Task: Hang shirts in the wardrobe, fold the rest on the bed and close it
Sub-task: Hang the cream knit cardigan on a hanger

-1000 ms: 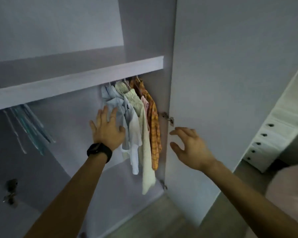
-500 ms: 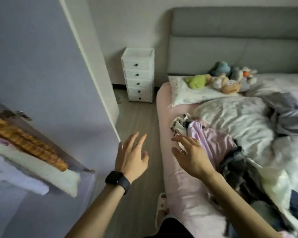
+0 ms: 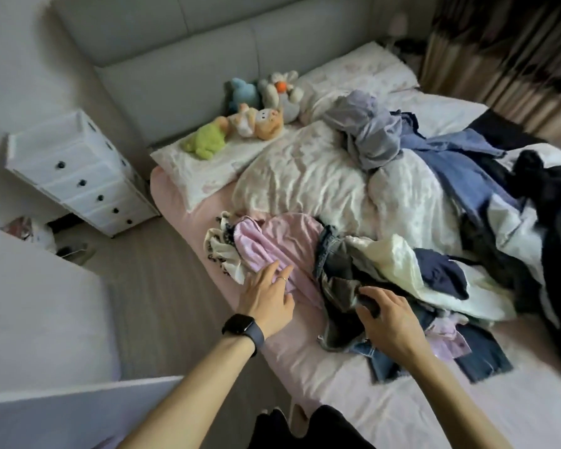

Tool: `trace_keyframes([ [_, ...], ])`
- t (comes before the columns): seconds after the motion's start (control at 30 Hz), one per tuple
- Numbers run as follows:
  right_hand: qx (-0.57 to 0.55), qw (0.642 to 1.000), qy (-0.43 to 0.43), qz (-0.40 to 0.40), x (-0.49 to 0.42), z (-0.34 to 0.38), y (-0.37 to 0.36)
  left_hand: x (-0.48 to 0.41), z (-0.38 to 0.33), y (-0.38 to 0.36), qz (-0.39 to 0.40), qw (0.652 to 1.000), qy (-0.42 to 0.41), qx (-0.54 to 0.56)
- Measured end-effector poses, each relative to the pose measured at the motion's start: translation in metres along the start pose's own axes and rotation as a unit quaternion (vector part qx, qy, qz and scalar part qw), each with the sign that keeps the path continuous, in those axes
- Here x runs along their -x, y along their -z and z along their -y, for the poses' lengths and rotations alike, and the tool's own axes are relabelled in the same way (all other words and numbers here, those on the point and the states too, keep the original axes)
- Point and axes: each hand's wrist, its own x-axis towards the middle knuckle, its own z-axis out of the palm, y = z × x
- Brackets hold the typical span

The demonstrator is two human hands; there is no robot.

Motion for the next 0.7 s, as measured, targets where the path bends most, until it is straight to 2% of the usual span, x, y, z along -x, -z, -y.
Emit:
trace_keyframes([
  [0.27,-0.034,0.985,-0.17,-0.023,-0.038,-0.066,0.028,-0.098,-0.058,-0.037,0.092,0.991,-0.082,-0.041],
  [0.5,-0.037,0.963,-0.266,-0.026,-0.086,-0.121,0.005,-0.16,-0.067,-0.105,0.142,0.982,-0.106,-0.059],
  [0.7,-0.027,0.957,-0.288,-0.008,-0.138,-0.152,-0.036,-0.195,-0.047,-0.182,0.23,0.955,-0.13,-0.132],
])
